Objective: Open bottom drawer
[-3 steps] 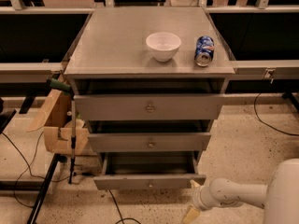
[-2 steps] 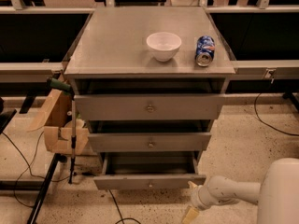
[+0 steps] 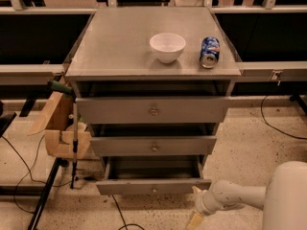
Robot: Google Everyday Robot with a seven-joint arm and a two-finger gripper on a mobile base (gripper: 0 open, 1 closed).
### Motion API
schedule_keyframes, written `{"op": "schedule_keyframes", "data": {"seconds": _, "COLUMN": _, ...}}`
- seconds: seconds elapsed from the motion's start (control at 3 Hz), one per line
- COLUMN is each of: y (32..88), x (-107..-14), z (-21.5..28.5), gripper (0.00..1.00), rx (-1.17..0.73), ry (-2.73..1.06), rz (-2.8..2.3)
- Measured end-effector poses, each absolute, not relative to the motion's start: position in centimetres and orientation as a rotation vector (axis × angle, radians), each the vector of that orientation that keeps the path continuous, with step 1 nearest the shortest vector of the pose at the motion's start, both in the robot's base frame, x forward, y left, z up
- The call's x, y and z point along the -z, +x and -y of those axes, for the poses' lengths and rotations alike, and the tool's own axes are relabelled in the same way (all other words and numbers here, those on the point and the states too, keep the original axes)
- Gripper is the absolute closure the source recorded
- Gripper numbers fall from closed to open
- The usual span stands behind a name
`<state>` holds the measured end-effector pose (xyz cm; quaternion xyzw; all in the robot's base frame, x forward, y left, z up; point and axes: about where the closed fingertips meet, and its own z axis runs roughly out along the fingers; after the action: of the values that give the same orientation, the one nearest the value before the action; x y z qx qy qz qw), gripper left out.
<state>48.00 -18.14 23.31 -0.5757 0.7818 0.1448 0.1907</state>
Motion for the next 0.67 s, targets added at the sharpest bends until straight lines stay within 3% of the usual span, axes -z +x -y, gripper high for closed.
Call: {"op": "schedule_keyframes", "data": {"seconds": 0.67, "y": 50.5, "x": -21.5, "z": 13.7, "gripper": 0.00, "rx": -0.467, "ry": -1.797, "rz": -2.122}}
